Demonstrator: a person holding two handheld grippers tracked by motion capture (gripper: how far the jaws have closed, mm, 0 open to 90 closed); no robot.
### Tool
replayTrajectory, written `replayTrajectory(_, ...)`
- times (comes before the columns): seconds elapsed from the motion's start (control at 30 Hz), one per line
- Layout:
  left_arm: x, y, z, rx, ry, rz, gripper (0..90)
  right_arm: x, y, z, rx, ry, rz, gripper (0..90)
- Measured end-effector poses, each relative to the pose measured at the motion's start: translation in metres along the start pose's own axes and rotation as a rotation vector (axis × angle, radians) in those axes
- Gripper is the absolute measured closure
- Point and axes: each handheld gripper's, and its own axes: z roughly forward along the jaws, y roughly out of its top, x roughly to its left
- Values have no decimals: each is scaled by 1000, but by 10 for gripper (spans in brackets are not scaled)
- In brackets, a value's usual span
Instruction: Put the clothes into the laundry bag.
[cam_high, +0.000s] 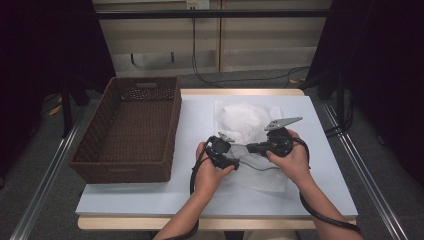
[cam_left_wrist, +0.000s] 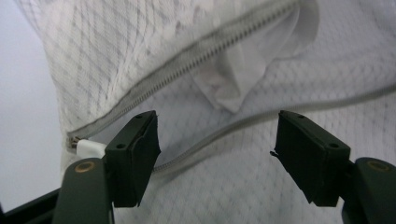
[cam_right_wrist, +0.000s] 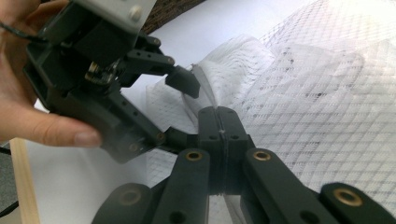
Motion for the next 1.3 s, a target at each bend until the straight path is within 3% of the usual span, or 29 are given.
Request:
replayTrajectory(0.17,-1,-8,0,39,2,19,273,0,0,1,4,0,-2,900)
replayTrajectory(0.27,-3,-9,-5,16,4,17,270,0,0,0,4,-4,0,900)
replayTrajectory(0.33,-2,-9,-8,38,-10,18,261,0,0,0,4,-4,0,900)
replayTrajectory(0.43,-1,-10,-7,30,-26,-2,259,1,0,1,5,-5,-3,900)
replayTrajectory(0.47,-1,-10,-7,4,-36,-20,265,1,0,0,4,-4,-3,900)
replayTrajectory(0.5,-1,-9,-8,-25,-36,-18,289,2,0,0,7,-2,-2,900)
replayTrajectory(0.53,0,-7,-8,-23,-34,-7,317,2,1,0,4,0,-3,900)
replayTrajectory(0.6,-1,-4,-8,-32,-44,-40,374,2,1,0,4,-1,-2,900)
replayTrajectory(0.7,1,3,-8,-45,-18,-35,472,2,1,0,5,-1,-4,900)
replayTrajectory(0.8,3,8,-6,-64,-16,-55,571,3,1,0,2,-1,-7,900)
replayTrajectory(0.87,5,12,-5,-80,-39,-76,632,3,2,-1,-1,1,-8,900)
replayTrajectory(0.97,4,18,-4,-98,-41,-86,785,3,2,-2,-1,-3,-9,900)
replayTrajectory(1.1,2,27,-4,-150,4,-80,868,3,2,-2,-3,-3,-8,900)
replayTrajectory(1.23,1,33,-7,-201,39,-65,887,3,3,-4,-15,-4,-9,900)
replayTrajectory(1.3,1,35,-8,-228,60,-36,887,4,3,-5,-16,-6,-8,900)
